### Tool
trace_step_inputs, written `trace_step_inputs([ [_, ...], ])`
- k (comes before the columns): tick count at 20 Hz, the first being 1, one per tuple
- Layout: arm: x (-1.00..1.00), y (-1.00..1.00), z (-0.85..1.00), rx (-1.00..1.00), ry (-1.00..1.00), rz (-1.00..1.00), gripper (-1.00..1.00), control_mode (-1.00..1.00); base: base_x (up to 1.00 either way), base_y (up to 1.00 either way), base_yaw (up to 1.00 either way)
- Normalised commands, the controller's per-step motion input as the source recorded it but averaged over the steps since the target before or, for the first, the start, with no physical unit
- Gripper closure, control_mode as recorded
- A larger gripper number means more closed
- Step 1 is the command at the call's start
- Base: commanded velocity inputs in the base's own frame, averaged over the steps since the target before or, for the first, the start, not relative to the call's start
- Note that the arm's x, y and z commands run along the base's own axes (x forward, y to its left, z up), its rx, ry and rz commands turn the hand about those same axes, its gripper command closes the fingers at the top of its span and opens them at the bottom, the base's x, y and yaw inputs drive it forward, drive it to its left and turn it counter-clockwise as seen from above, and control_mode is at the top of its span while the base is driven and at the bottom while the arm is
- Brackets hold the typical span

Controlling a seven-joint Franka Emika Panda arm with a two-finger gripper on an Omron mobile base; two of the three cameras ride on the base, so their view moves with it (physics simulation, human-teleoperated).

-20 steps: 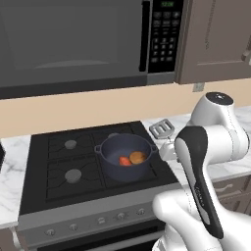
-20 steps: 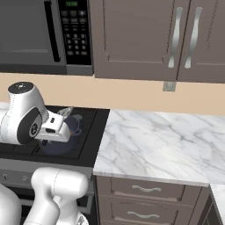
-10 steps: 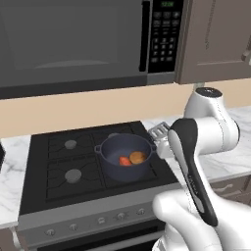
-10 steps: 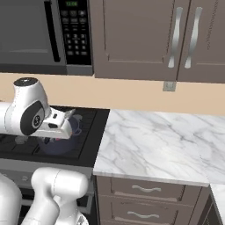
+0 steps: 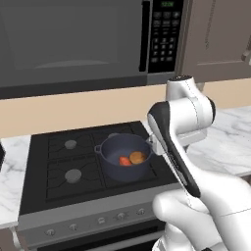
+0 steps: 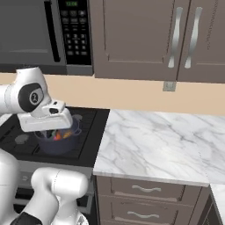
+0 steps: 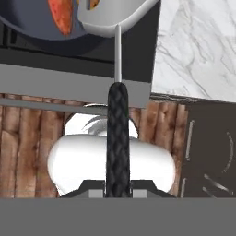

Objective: Put the potato and sweet potato in the pot. Retrieve the spatula and lightly stir the vegetables in the pot.

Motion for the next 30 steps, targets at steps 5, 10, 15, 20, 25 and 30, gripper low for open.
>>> trace_step_inputs([
  [5,0.0,0.0,-0.27,-0.24,0.06,0.17,1.0,-1.0,0.0,0.0,0.0],
  [10,0.03,-0.02,-0.01,-0.21,0.3,0.31,1.0,-1.0,0.0,0.0,0.0],
  [15,0.07,0.0,0.19,-0.2,0.38,0.34,1.0,-1.0,0.0,0.0,0.0],
  [20,0.31,-0.02,-0.03,-0.14,0.22,0.22,1.0,-1.0,0.0,0.0,0.0],
  [25,-0.05,0.0,0.0,0.0,-0.08,0.0,1.0,-1.0,0.0,0.0,0.0],
  [30,-0.01,0.0,0.09,-0.03,-0.13,0.0,1.0,-1.0,0.0,0.0,0.0],
])
